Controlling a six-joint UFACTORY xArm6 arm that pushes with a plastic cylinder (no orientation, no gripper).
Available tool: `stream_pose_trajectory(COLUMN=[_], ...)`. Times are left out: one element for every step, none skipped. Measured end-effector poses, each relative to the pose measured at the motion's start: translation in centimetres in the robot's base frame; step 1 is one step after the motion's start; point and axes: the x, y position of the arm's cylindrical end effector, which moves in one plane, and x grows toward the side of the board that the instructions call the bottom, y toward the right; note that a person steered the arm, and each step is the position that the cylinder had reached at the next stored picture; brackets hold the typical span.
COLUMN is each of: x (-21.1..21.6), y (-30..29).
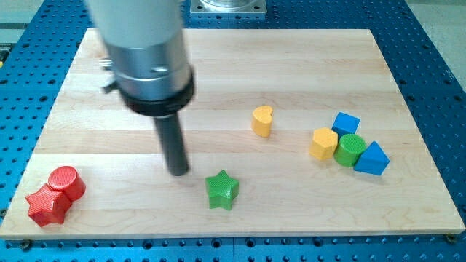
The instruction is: Move the green star to the center of the board
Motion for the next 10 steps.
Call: stream_pose_trajectory(x=[0.1, 1.8, 5.3, 6.7, 6.5, 6.5, 2.8, -0.3, -3.3, -7.3], y=[6.0, 11.1, 11.2, 8.5, 4.6, 1.1, -1.7, 0.0, 3.0, 3.6])
